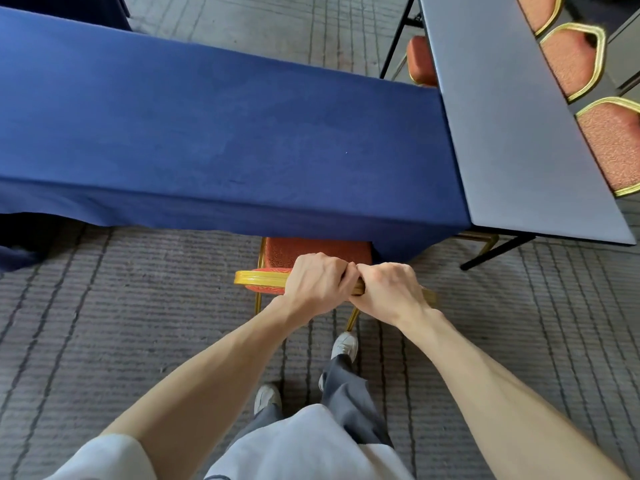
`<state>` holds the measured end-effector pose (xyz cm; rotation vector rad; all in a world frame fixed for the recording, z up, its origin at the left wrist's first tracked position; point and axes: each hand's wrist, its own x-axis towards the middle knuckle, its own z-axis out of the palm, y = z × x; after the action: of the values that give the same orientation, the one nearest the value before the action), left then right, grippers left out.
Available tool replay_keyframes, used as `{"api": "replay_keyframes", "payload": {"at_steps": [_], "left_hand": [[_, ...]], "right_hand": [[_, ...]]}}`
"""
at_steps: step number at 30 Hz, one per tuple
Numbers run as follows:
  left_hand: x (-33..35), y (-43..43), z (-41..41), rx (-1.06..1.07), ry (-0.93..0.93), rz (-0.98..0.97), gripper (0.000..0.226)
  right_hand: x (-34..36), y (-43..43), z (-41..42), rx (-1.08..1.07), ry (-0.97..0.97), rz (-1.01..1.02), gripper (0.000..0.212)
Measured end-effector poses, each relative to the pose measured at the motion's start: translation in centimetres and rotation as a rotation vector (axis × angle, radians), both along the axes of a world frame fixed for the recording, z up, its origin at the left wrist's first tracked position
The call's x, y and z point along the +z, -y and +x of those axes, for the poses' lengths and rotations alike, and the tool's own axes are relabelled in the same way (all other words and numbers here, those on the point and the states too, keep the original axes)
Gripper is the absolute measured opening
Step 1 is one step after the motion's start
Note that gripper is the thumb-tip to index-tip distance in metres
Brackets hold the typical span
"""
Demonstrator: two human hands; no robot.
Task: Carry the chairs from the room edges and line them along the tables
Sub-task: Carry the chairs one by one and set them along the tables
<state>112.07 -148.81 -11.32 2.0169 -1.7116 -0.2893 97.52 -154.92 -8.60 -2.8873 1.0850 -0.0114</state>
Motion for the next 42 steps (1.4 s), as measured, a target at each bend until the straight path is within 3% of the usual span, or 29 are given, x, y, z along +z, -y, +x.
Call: {"api": "replay_keyframes", "payload": {"at_steps": [5,12,19,23,29,38,42], "left_hand": [[0.1,4.9,-0.6,-0.059,0.046,-0.016,0.053],[2.1,10.9,1.6,0.065,0.098,-0.023,0.049],[2.2,11.5,2.4,0.016,0.096,-0.025,0.047],[2.9,12.5,3.1,-0.078,0.048,-0.091,0.044],[2.8,13.3,3.5,-0.137,0.084,-0.095,0.047],[1.5,13.9,2.4,-0.121,0.069,-0.161,0.045],[0.0,15.0,2.6,-0.07,0.044,-0.123,0.047]], "right_hand": [[0.0,5.3,-1.1,0.005,0.005,0.169,0.022],[2.0,13.1,1.7,0.111,0.018,0.372,0.016],[0.1,14.4,1.9,0.221,0.25,0.362,0.043],[0.5,15.5,2.4,0.217,0.346,0.335,0.038],[0.4,15.7,2.7,0.147,0.296,0.272,0.022],[-0.1,15.1,1.6,0.052,0.317,0.21,0.032],[-1.0,15.9,1.7,0.038,0.18,0.161,0.034]]}}
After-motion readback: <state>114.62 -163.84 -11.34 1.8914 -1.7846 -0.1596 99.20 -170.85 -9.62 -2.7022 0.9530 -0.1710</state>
